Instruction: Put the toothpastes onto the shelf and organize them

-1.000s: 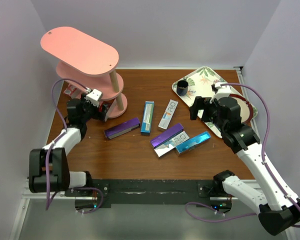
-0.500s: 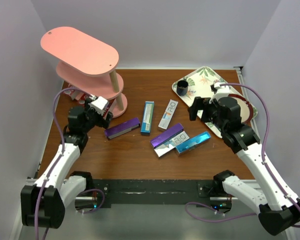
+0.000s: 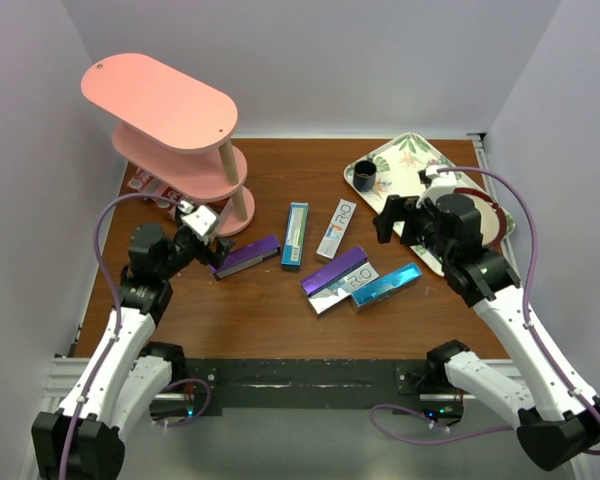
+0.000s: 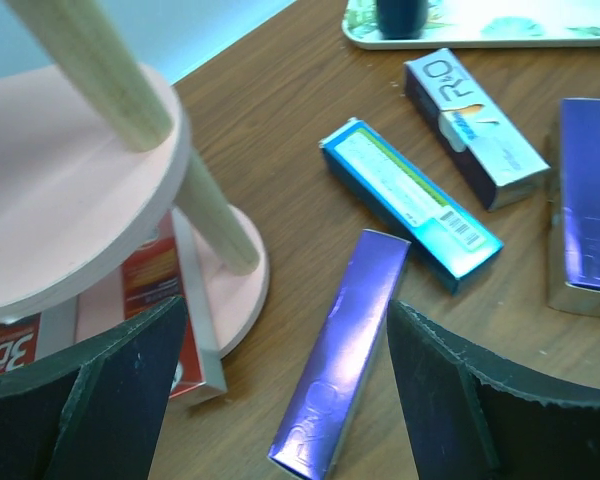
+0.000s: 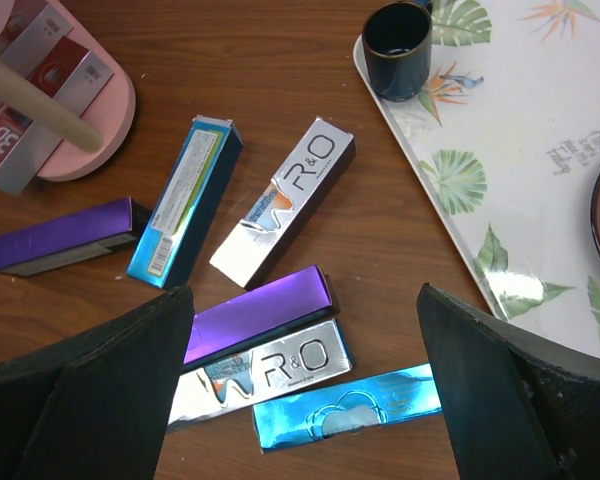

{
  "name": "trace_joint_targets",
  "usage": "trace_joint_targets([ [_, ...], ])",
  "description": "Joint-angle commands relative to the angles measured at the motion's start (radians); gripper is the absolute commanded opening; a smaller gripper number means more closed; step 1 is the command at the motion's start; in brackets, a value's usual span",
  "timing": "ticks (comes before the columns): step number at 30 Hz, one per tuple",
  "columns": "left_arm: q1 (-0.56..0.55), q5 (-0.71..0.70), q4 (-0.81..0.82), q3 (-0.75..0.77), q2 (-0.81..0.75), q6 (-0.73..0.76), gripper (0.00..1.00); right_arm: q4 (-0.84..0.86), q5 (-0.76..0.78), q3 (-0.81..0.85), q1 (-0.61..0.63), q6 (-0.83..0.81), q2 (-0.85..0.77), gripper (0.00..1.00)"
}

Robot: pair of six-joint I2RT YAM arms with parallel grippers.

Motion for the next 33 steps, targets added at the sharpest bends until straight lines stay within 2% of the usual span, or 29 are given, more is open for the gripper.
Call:
trace_joint_targets([
  [1,-0.046,0.033,-0.054,0.001,-0.063,-0.002,0.86,0.008,-0.017,-0.002,-0.004,-0.026,0.013,0.99],
  [9,-0.095,-0.047,-0.104,-0.017,-0.183,-0.022,0.93,0.002,-0.028,0.005,-0.004,-0.032,0.035,0.99],
  [14,-0.111,0.068,-0.098,0.015,-0.028,0.019,0.93,0.008,-0.048,0.000,-0.004,-0.036,0.047,0.99],
  [17,-0.132,0.085,-0.136,0.068,0.133,0.067,0.92,0.010,-0.061,0.000,-0.004,-0.036,0.049,0.98],
  [21,-0.147,0.004,-0.196,0.150,0.322,0.085,0.91,0.013,-0.069,-0.008,-0.004,-0.039,0.045,0.99],
  [25,-0.154,-0.102,-0.194,0.174,0.374,0.094,0.91,0.024,-0.081,-0.017,-0.006,-0.039,0.045,0.99],
  [33,-0.181,-0.200,-0.228,0.185,0.468,0.105,0.91,0.028,-0.088,-0.020,-0.004,-0.039,0.047,0.99],
])
